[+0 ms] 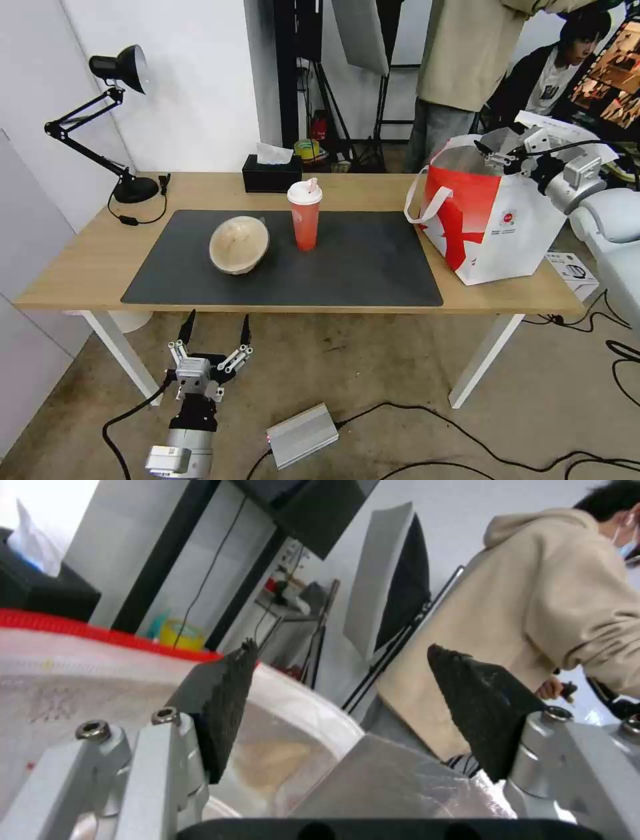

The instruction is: Pick up the trash from the table and place it into the takeout bag.

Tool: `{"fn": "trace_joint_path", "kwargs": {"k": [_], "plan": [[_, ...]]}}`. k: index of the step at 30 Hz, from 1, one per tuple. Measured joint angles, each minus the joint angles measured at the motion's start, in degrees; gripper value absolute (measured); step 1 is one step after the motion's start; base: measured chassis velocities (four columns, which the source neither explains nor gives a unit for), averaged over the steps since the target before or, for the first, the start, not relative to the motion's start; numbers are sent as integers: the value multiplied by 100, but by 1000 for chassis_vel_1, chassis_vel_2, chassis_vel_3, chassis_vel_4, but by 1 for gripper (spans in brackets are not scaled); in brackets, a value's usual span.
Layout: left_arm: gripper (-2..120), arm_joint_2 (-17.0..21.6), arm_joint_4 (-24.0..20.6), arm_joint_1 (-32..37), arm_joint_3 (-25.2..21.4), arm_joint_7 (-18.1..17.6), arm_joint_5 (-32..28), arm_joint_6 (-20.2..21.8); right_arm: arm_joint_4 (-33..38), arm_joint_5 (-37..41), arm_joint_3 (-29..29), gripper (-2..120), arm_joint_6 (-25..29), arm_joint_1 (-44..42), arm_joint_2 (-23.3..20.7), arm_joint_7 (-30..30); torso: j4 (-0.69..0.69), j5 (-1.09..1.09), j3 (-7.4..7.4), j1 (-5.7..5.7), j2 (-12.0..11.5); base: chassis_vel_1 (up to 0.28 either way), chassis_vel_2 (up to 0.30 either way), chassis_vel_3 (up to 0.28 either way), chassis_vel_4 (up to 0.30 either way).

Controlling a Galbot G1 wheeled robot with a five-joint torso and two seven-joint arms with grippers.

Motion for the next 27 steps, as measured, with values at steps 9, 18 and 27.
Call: {"fn": "trace_joint_path", "kwargs": {"k": [9, 18, 27], "plan": [[100, 20, -65, 12, -39, 0, -16, 0, 642, 336, 238, 73, -269, -289, -173, 100, 0, 0, 0, 0, 0, 0, 0, 0, 0], [100, 25, -169, 27, -87, 0, -36, 0, 1657, 843, 708, 99, -509, -1101, -416, 333, -1, 0, 0, 0, 0, 0, 0, 0, 0], [100, 47, -398, 123, -137, 0, -66, 1, 2735, 1076, 1187, 100, -466, -2380, -322, 949, 0, 1, -1, 0, 0, 0, 0, 0, 0]]}}
